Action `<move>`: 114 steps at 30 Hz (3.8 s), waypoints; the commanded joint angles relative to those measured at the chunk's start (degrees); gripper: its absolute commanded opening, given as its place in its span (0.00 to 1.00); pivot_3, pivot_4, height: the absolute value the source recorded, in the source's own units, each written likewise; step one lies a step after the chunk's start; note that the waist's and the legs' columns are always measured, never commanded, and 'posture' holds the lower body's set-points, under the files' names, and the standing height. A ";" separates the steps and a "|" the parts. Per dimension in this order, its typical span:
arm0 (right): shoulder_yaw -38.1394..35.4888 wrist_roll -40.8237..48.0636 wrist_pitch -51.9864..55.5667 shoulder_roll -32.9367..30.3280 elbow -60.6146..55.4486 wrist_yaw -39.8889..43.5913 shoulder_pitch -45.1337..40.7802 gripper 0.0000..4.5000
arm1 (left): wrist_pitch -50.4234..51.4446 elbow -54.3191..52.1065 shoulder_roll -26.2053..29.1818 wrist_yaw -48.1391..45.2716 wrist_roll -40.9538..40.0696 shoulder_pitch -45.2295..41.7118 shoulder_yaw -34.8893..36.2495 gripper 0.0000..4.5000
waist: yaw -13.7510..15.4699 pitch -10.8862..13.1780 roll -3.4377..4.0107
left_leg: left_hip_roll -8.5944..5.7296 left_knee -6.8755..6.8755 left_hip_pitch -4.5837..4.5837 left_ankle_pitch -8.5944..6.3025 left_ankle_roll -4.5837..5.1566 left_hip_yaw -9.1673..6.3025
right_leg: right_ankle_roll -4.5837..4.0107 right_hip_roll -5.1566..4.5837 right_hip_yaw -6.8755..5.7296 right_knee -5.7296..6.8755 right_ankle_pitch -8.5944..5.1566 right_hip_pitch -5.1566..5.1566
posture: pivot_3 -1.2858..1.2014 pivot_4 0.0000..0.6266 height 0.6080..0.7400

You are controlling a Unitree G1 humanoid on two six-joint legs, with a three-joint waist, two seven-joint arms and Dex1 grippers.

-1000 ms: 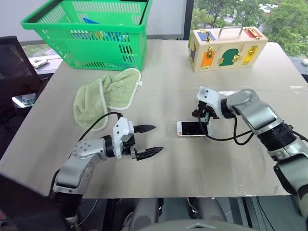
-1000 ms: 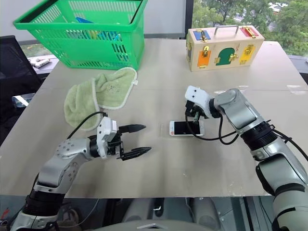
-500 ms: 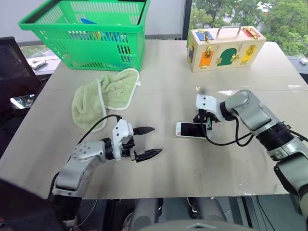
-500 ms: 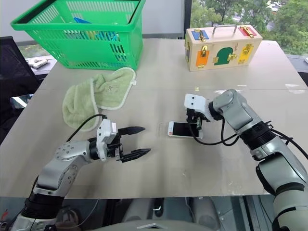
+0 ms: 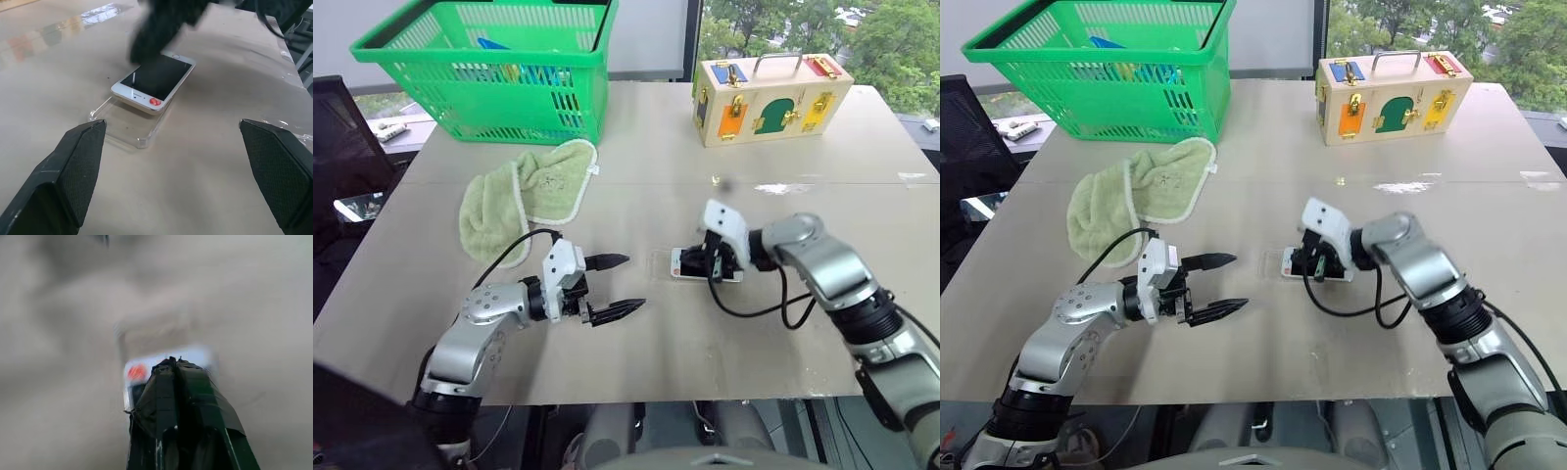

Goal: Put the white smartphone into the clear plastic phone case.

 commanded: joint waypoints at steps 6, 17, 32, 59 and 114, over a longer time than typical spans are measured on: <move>7.16 -5.52 1.01 -1.09 3.12 -3.19 1.65 0.01 | -0.56 -1.98 0.24 -0.11 -0.54 0.41 0.48 1.00 | -0.09 -0.16 -0.09 | 0.02 0.00 0.21 -0.01 -0.01 0.00 | 0.00 0.01 0.00 0.06 -0.01 0.05 | 0.52 0.24 1.00; 11.17 -6.78 -1.02 0.05 8.33 -1.37 2.43 0.01 | 0.09 -0.94 0.42 0.47 -0.31 -0.77 0.74 1.00 | -0.09 -1.16 -0.28 | 0.03 0.03 0.43 -0.16 -0.26 -0.03 | 0.00 -0.10 -0.01 0.06 -0.01 0.27 | 0.52 0.24 1.00; 7.50 -5.54 -1.10 0.90 6.31 -1.65 2.81 0.00 | 0.23 -1.49 1.31 1.81 -0.24 1.14 2.03 0.19 | -0.16 -1.17 -0.25 | 0.03 -0.59 1.21 -0.21 -0.34 0.21 | 0.01 -0.81 -0.51 -0.22 -0.04 0.78 | 0.52 0.24 1.00; 3.37 -1.44 4.06 4.07 6.17 -4.65 2.04 0.00 | -1.24 0.35 1.27 2.27 1.47 -0.33 1.53 0.01 | -0.02 -1.06 -0.14 | 0.06 -0.72 1.16 -0.23 -0.37 0.36 | 0.21 -1.75 -1.52 -0.26 -0.16 0.61 | 0.52 0.24 1.00; -19.33 7.55 15.61 -5.70 -28.26 -19.73 14.51 0.00 | 4.35 9.89 -3.14 6.21 9.08 -7.36 -6.10 0.01 | 1.39 -0.15 -0.09 | 0.20 -0.45 0.21 -0.11 -0.18 0.34 | 0.11 -1.36 -2.23 -0.19 -0.02 -0.04 | 0.52 0.24 1.00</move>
